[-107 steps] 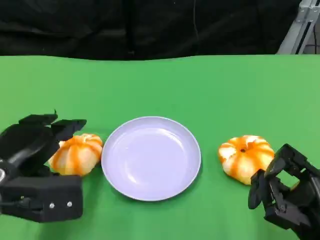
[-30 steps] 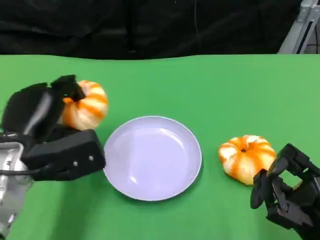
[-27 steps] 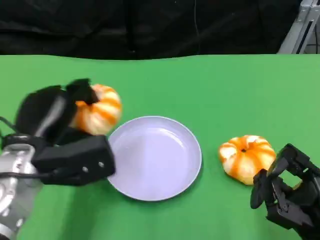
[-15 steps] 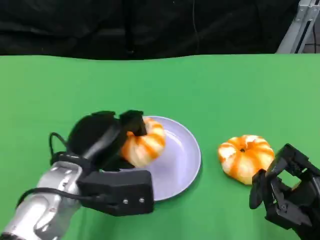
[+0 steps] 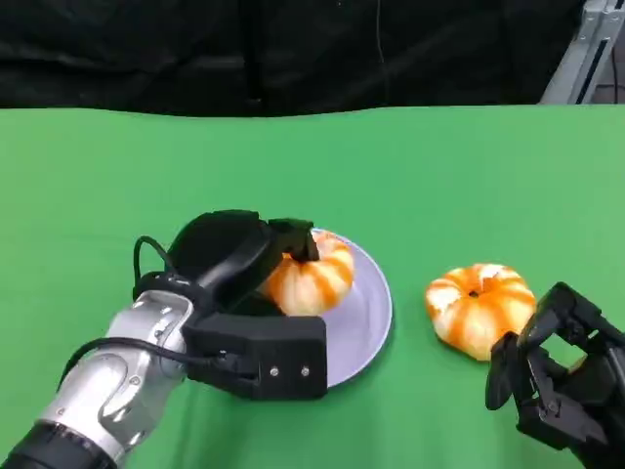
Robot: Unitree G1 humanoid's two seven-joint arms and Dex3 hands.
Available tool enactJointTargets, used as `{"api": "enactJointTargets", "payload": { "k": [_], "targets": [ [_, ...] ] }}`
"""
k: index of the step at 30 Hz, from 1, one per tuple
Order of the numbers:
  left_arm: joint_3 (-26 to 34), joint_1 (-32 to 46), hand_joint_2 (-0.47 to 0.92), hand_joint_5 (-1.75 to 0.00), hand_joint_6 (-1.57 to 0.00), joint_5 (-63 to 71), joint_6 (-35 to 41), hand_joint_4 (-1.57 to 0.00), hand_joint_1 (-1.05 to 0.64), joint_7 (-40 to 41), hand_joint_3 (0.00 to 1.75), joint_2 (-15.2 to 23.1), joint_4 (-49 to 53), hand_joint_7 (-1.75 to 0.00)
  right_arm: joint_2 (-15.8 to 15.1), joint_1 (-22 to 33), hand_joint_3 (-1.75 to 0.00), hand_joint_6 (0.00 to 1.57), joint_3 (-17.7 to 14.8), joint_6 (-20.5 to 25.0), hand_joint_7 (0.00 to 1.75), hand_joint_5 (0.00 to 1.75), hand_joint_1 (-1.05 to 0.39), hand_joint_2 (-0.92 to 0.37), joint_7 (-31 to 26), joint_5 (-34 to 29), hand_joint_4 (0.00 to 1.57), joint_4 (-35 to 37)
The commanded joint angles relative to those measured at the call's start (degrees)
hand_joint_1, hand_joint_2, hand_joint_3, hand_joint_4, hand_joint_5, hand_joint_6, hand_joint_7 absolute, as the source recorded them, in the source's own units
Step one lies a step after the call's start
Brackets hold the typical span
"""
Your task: Grasp the bread from the table and place it into the plate.
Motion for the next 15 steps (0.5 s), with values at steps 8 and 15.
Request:
{"api": "enactJointTargets", "payload": {
  "k": [8,15],
  "targets": [
    [-1.2,-0.2,0.92,0.00,-0.38,1.0,-0.4,-0.10,-1.05,-8.8,0.38,5.0,-1.8,0.00,-0.3,0.7,-1.25,0.68,-0.2,-0.5,1.66,1.75,-0.15,-0.48,-1.0,0.0,0.88,-1.5],
    [0.2,2.1,0.92,-0.01,-0.37,-0.6,0.2,-0.11,-1.05,-10.5,0.37,5.3,-4.9,0.00,-0.9,0.6,-1.27,0.68,-1.2,-0.6,1.67,1.75,-0.16,-0.45,0.2,1.4,0.90,-1.1]
  ]
}}
